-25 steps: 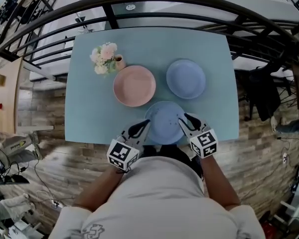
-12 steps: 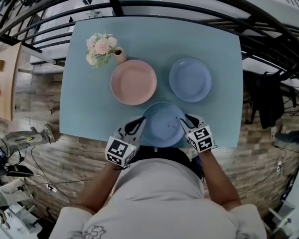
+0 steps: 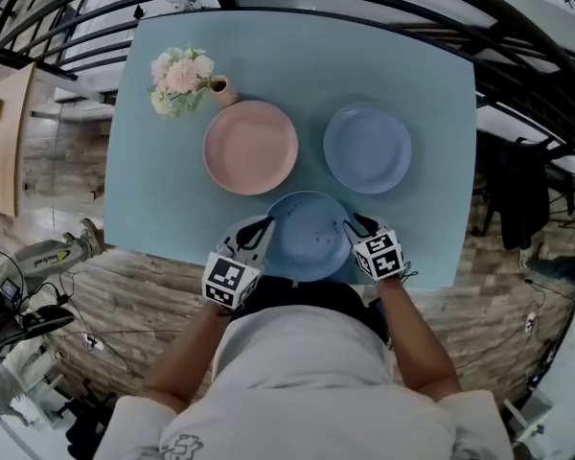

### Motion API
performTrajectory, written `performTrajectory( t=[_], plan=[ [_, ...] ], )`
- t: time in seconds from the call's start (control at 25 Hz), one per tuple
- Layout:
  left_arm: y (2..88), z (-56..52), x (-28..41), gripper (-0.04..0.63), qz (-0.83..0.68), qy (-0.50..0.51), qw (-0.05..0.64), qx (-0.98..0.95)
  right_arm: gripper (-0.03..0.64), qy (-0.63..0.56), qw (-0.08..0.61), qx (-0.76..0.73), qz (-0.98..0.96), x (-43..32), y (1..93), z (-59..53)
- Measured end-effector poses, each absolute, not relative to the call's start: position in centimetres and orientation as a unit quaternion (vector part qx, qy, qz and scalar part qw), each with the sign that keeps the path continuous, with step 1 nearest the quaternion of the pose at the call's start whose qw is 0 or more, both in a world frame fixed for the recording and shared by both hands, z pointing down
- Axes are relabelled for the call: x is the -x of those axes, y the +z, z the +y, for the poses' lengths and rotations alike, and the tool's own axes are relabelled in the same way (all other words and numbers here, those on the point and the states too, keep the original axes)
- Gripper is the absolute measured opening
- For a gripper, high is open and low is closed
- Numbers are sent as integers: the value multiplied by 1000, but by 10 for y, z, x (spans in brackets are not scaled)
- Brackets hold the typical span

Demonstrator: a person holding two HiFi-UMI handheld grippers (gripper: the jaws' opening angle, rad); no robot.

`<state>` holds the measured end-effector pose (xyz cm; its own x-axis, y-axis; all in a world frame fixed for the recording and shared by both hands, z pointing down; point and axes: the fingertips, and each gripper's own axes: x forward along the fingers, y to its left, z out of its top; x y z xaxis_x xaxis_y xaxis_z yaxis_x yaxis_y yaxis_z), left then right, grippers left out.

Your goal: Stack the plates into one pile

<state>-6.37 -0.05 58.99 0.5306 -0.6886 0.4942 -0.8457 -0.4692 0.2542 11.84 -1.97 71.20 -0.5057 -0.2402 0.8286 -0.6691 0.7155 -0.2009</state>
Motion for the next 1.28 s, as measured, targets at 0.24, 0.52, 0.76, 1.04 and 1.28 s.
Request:
performTrajectory(
  t=[0.24, 0.52, 0.76, 1.04, 1.28],
  plan=[
    [608, -3, 62, 5, -458, 175, 256, -833, 127, 280, 423, -263, -821, -117, 732, -23],
    [614, -3, 62, 5, -463, 176, 265, -827, 41, 304, 425, -245, -816, -112, 744, -18],
    [613, -2, 67, 5, -467, 175, 267, -825, 19, 326, 413, -249, -814, -107, 743, -20],
    [604, 5, 77, 5, -463, 174, 259, -829, 17, 342, 398, -251, -814, -104, 734, -16],
    [595, 11, 87, 5, -451, 175, 240, -842, 20, 340, 390, -268, -813, -103, 721, -10]
  ],
)
